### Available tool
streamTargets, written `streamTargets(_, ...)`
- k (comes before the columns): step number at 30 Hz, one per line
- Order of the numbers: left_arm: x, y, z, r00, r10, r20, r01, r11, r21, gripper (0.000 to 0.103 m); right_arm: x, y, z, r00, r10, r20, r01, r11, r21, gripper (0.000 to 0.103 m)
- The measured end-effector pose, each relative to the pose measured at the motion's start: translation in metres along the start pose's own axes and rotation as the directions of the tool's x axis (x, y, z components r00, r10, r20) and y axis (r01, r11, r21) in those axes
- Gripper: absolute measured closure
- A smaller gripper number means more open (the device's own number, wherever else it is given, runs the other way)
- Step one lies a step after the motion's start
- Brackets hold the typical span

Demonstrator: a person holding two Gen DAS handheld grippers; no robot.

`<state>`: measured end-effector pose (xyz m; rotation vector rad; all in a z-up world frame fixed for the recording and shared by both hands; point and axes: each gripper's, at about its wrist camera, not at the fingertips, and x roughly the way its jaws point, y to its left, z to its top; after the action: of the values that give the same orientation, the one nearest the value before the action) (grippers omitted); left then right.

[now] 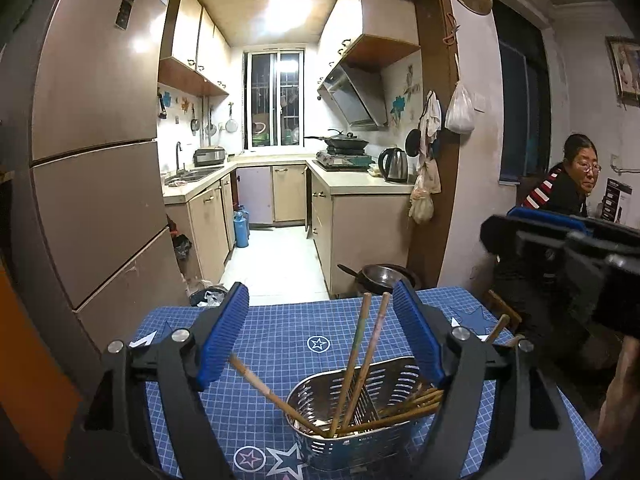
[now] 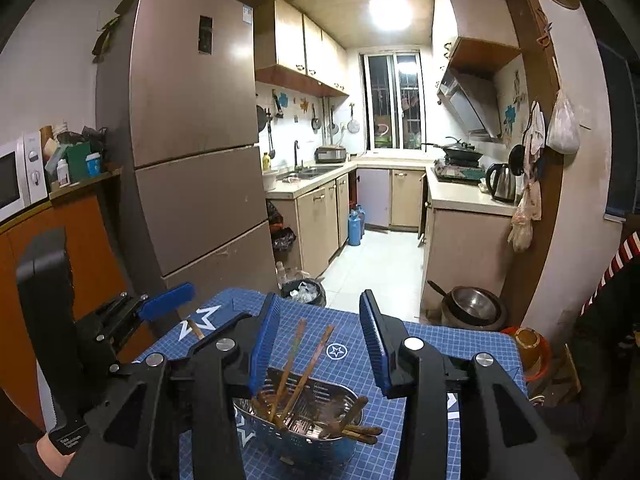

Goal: Organize utensils
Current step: 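Lower the chopstick into the basket and open the left gripper, then move the left tool back over the remaining chopsticks, then close the left gripper on a wooden chopstick while the right gripper grasps the other chopstick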

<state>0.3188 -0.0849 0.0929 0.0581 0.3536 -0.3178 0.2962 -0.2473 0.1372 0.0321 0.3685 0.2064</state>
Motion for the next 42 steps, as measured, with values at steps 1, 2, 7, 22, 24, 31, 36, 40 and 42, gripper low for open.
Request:
streamTargets(1,-0.003,0.001,0.000,1.000,0.001,0.001,-0.001,1.000,-0.001,0.032,-0.003,0.000,0.001,1.000,-0.001,0.005,0.001,1.000,-0.001,0.061)
streamTargets(2,-0.005,0.001,0.000,1.000,0.001,0.004,-0.001,1.000,-0.003,0.032,-0.006,0.000,0.002,1.000,-0.005,0.012,0.005,1.000,-0.002,0.061)
streamTargets(7,-0.033,0.000,-0.002,1.000,-0.004,0.023,0.004,1.000,-0.010,0.032,-0.042,0.001,0.006,0.998,-0.014,0.064,0.014,1.000,0.002,0.059)
streamTargets(22,-0.190,-0.052,-0.246,0.961,-0.051,-0.270,0.072,0.995,0.068,0.017,-0.254,0.018,-0.304,0.976,-0.180,-0.124,0.191,0.978,0.083,0.072)
streamTargets(24,-0.190,-0.056,-0.265,0.944,-0.080,-0.319,0.098,0.994,0.040,0.017,-0.256,0.021,-0.347,0.967,-0.171,-0.189,0.195,0.974,0.113,0.076)
streamTargets(31,-0.185,-0.077,-0.286,0.933,-0.066,-0.353,0.099,0.992,0.076,0.019,-0.255,0.059,-0.366,0.973,-0.133,-0.190,0.142,0.989,0.035,0.076)
streamTargets(36,-0.180,-0.080,-0.296,0.926,-0.051,-0.375,0.085,0.994,0.075,0.019,-0.249,0.055,-0.379,0.961,-0.157,-0.226,0.173,0.983,0.053,0.076)
streamTargets(40,-0.177,-0.084,-0.298,0.920,-0.056,-0.389,0.088,0.994,0.066,0.026,-0.244,0.060,-0.387,0.962,-0.161,-0.220,0.176,0.983,0.051,0.080)
streamTargets(42,-0.174,-0.088,-0.297,0.913,-0.063,-0.402,0.097,0.993,0.066,0.033,-0.244,0.059,-0.387,0.963,-0.160,-0.216,0.176,0.983,0.059,0.087)
